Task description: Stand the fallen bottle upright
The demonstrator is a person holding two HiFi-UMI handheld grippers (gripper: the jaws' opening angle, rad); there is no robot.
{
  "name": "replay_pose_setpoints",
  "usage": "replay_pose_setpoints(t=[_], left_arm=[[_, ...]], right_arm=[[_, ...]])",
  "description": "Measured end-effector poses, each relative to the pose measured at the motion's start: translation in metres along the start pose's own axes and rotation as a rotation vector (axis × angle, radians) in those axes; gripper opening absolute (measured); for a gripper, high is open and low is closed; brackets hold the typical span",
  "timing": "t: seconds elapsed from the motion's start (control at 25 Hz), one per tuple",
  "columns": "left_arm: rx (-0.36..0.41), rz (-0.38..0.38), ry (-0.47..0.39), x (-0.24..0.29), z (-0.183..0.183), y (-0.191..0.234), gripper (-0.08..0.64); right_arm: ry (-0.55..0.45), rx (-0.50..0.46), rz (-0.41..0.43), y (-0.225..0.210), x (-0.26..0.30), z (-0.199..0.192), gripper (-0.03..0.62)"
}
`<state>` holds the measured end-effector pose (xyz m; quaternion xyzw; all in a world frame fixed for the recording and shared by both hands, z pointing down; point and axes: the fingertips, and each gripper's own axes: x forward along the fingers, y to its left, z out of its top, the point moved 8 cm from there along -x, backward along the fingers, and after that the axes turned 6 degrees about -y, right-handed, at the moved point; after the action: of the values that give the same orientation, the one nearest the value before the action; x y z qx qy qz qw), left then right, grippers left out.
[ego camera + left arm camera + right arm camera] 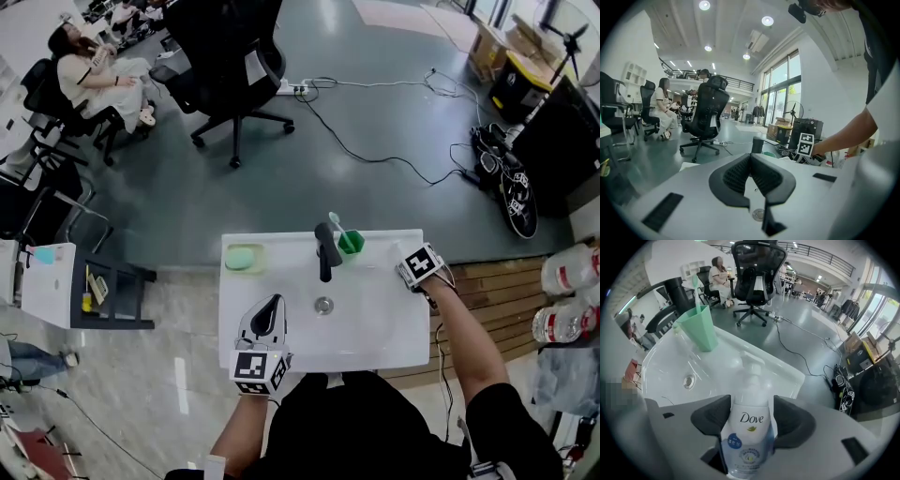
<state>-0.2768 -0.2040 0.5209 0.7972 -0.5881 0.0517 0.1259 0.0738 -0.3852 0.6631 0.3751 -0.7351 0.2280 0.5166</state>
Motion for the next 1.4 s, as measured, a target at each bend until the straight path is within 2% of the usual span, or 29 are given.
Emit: replay_pose_setpoints(t=[0.28, 0.92, 1.2, 1.4], left_arm=[[-0.003, 0.000, 0.001, 0.002, 0.002, -0.003, 0.020], [-0.004, -0.015, 0.010, 0.009, -0.001, -0.011, 0.018], [0.003, 0.005, 0.011, 0.001, -0.003, -0.010, 0.018], [0.001, 0.009, 0.020, -0.005, -0.006, -0.011, 0.018]], right_arm=[[0.024, 0.064, 0.055, -0.004, 0.005, -0.004, 0.288], [0.066, 0.011, 0.102, -0.009, 0.006, 0.001, 0.278], [-0.024, 0.003, 0.083, -0.007, 0.001, -0.005, 0.273], [-0.150, 0.038, 0.067, -0.007, -0.016, -0.006, 0.272]])
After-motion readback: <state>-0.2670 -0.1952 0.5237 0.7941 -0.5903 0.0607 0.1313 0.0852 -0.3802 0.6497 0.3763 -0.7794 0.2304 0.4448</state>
